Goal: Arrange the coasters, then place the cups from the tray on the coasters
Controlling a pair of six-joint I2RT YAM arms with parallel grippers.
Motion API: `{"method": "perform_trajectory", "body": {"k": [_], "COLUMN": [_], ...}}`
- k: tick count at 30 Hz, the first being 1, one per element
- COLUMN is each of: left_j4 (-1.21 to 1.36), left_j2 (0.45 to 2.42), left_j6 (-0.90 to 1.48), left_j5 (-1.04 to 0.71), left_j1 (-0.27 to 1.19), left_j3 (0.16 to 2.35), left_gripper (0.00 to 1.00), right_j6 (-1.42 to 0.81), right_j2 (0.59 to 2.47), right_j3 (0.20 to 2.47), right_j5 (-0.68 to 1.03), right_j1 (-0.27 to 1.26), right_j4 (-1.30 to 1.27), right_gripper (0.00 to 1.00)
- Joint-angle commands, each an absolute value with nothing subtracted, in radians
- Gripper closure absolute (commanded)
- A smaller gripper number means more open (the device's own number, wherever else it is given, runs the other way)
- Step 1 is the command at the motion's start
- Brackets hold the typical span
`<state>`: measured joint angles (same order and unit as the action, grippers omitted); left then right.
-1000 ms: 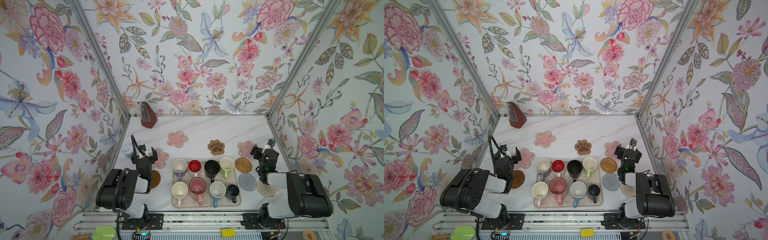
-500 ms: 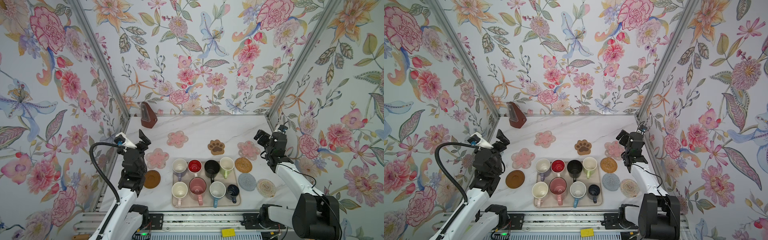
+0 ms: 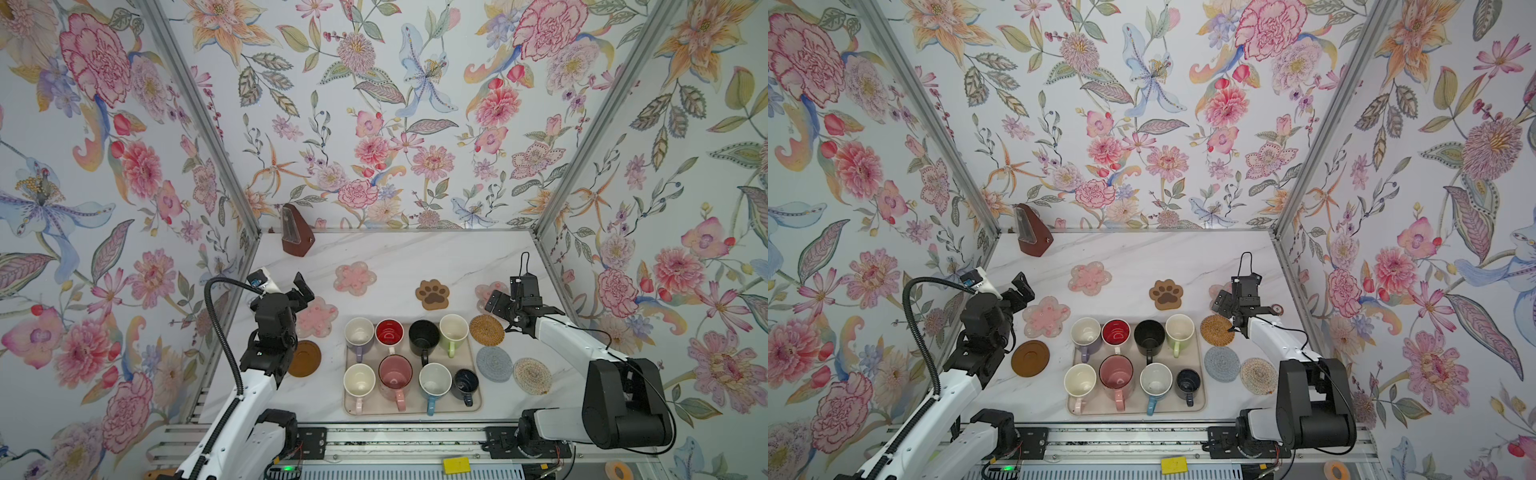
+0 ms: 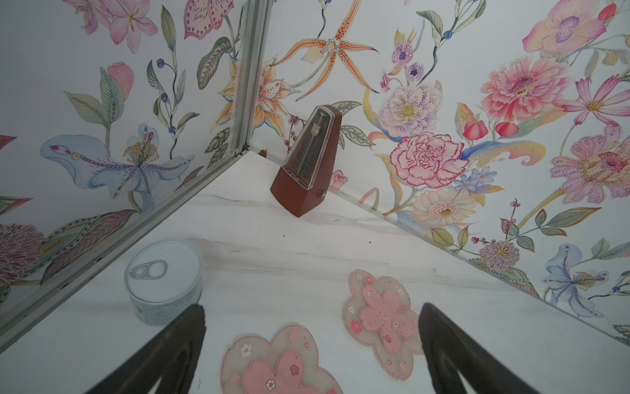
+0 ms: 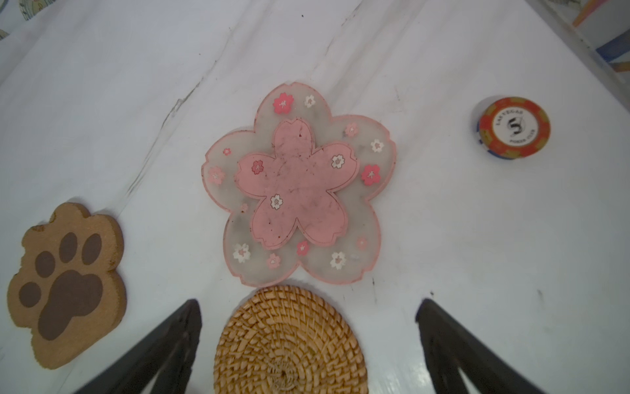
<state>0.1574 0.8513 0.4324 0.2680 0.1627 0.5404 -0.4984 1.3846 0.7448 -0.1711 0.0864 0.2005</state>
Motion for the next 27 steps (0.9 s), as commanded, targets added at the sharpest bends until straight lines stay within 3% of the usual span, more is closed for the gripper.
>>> {"method": "perform_trajectory", "body": {"k": [1, 27], "left_j4": [0.187, 0.212], "left_j2": [0.851, 0.828], "left_j6": [0.446, 0.449], "left_j5": [0.224, 0.224], "left_j1": [0.156, 0.156], "left_j3": [0.577, 0.556], "left_gripper": [0.01, 0.01], "right_j6": [-0.512, -0.587], "right_j2": [1.417, 1.612], "right_j3": [0.758, 0.822], "right_j5": [-0.182, -0.217], "right_j1": [0.105, 0.157], "right_j4": [0.253, 0.246], "right_gripper": [0.01, 0.01]}}
